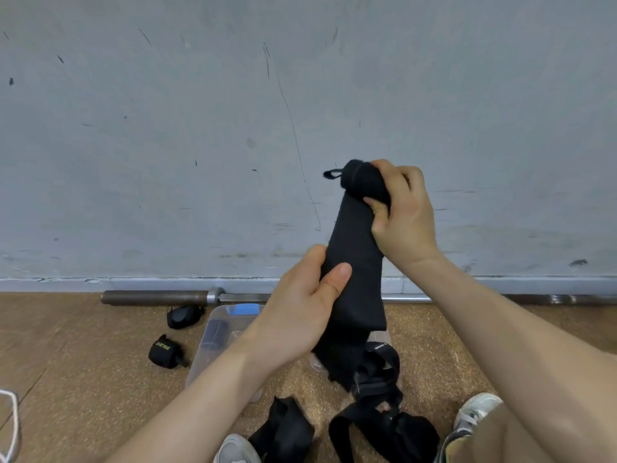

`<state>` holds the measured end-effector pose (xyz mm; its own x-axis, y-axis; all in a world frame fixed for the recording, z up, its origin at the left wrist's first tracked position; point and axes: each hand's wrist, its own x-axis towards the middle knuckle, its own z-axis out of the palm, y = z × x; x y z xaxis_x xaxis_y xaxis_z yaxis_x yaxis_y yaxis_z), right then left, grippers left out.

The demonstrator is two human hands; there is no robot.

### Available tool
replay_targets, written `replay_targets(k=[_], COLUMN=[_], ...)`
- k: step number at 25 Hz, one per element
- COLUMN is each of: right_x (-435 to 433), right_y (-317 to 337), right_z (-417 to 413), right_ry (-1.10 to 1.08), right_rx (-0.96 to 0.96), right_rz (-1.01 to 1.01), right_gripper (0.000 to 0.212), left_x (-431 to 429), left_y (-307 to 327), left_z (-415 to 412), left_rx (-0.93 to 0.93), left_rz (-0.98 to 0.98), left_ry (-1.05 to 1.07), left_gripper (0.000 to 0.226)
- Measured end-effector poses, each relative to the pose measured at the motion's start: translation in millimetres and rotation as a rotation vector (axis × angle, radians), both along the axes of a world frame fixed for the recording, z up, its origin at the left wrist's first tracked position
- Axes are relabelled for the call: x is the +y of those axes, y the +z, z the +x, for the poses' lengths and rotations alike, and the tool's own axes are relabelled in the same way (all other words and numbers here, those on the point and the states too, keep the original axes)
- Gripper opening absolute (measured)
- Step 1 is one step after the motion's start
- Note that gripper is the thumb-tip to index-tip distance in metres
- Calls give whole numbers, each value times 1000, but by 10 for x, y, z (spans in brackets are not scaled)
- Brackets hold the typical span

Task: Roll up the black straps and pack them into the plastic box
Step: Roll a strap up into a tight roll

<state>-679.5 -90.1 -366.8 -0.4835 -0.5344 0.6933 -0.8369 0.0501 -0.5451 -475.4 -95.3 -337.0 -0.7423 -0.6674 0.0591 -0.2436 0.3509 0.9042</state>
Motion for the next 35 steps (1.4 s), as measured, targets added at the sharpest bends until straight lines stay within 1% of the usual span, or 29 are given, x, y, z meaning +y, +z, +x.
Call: replay_targets(k=[1, 3, 6, 7, 10, 11, 13, 14, 16, 18, 20, 24, 26, 28, 30, 31, 32, 33, 34, 35], right_x=[-8, -26, -44, -47, -27, -14, 0, 7, 29, 59, 89, 106, 120, 160, 199, 205, 206, 203, 198, 193], right_y=[13, 9, 34, 51, 108, 103, 80, 88, 147, 236, 302, 367, 416, 474, 498, 498, 491, 490, 497, 511], right_z=[-29, 6, 71, 67, -25, -48, -70, -55, 2, 70, 143, 258, 299, 324, 355, 377, 393, 393, 376, 351], right_ry=[-4, 25, 54, 55, 45, 28, -5, -1, 51, 120, 154, 194, 267, 337, 407, 434, 445, 441, 424, 396], right_rx=[20, 92, 163, 145, -59, -91, -70, -51, -60, -120, -182, -268, -330, -410, -481, -497, -504, -515, -533, -557], right_rz=[-6, -12, -55, -61, -52, -39, -7, 8, 16, -16, -44, -65, -61, -66, -59, -49, -44, -51, -72, -102], right_gripper=[45, 44, 44, 44, 45, 46, 46, 46, 46, 47, 47, 46, 44, 42, 43, 44, 44, 43, 41, 40], left_x=[-16, -68, -173, -208, -238, -196, -110, -97, -230, -412, -503, -568, -574, -533, -475, -474, -479, -471, -456, -417], left_y=[-6, -9, 11, 9, -76, -103, -204, -263, -415, -579, -688, -856, -877, -881, -879, -886, -891, -894, -903, -913], left_z=[9, 39, 105, 135, 190, 179, 141, 127, 132, 156, 175, 132, 147, 206, 252, 271, 282, 281, 278, 261], left_rx=[8, 33, 47, 44, 46, 47, 24, 7, -70, -193, -225, -230, -288, -414, -607, -692, -759, -795, -787, -714], left_rz=[100, 261, 386, 403, 357, 366, 414, 415, 298, 158, 169, 232, 237, 171, 56, 4, -7, 34, 160, 389], left_ry=[-17, -35, -74, -91, -141, -161, -188, -170, -111, -101, -89, -29, -36, -110, -189, -208, -225, -258, -291, -301], left_gripper=[12, 15, 18, 21, 28, 29, 29, 29, 32, 40, 44, 40, 38, 37, 34, 34, 36, 38, 38, 34])
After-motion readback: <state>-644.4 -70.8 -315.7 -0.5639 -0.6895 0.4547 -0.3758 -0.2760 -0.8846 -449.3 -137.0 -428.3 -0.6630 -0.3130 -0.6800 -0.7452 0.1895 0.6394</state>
